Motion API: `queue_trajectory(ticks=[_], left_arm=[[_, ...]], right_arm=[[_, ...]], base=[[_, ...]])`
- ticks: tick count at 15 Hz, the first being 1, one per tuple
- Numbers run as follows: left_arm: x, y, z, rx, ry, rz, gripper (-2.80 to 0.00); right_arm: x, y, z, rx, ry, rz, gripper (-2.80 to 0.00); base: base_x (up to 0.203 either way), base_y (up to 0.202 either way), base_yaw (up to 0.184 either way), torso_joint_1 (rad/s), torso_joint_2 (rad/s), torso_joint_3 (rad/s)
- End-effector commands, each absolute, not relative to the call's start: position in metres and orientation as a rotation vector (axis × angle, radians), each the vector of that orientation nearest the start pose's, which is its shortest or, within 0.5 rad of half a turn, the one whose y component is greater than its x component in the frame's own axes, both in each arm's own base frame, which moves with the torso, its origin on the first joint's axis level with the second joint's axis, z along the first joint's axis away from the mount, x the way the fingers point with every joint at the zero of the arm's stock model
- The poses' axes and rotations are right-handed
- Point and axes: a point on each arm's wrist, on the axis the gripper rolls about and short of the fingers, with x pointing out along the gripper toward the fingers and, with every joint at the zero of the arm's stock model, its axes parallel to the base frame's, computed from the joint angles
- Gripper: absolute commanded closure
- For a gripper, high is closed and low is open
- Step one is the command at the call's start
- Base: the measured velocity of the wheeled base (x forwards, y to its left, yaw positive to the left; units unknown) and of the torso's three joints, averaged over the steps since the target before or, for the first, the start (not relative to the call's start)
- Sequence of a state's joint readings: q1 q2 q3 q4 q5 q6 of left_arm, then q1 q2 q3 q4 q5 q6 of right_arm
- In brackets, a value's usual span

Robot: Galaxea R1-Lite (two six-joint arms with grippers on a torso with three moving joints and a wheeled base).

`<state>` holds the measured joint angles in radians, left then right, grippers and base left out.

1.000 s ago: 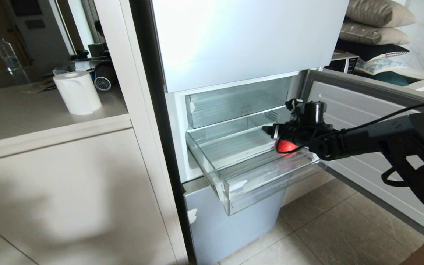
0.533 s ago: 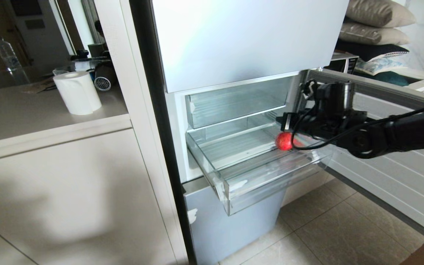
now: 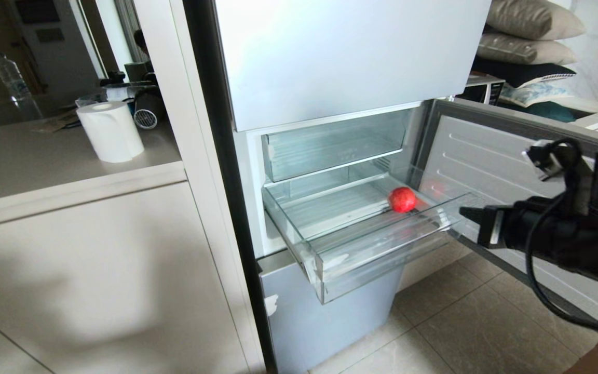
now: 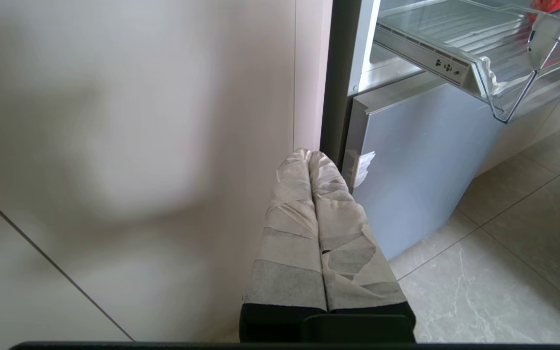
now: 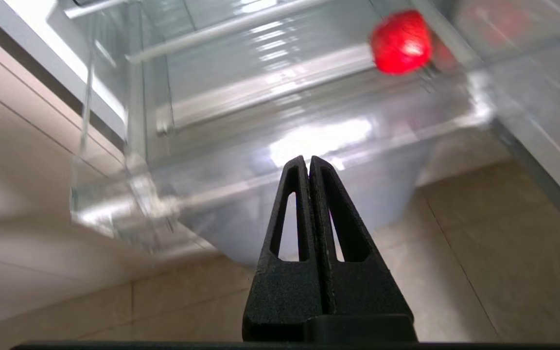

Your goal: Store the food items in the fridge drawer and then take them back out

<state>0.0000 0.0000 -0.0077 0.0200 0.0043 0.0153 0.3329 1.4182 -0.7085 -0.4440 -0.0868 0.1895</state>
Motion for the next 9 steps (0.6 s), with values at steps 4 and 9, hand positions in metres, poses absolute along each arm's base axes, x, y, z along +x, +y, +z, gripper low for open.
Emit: queue_trajectory(ticks=[4, 9], left_arm=[[-0.023, 0.0, 0.076, 0.015, 0.014, 0.004, 0.0], [-0.023, 0.0, 0.076, 0.015, 0.014, 0.004, 0.0]], right_arm=[[0.143, 0.039, 0.205, 0.156, 0.156, 0.113, 0.0], [0.096, -0.026, 0.218, 0.218, -0.001, -0.304, 0.0]], base=[[0.0, 0.0, 0.0, 0.0, 0.0, 0.0], [0.0, 0.0, 0.0, 0.0, 0.0, 0.0]])
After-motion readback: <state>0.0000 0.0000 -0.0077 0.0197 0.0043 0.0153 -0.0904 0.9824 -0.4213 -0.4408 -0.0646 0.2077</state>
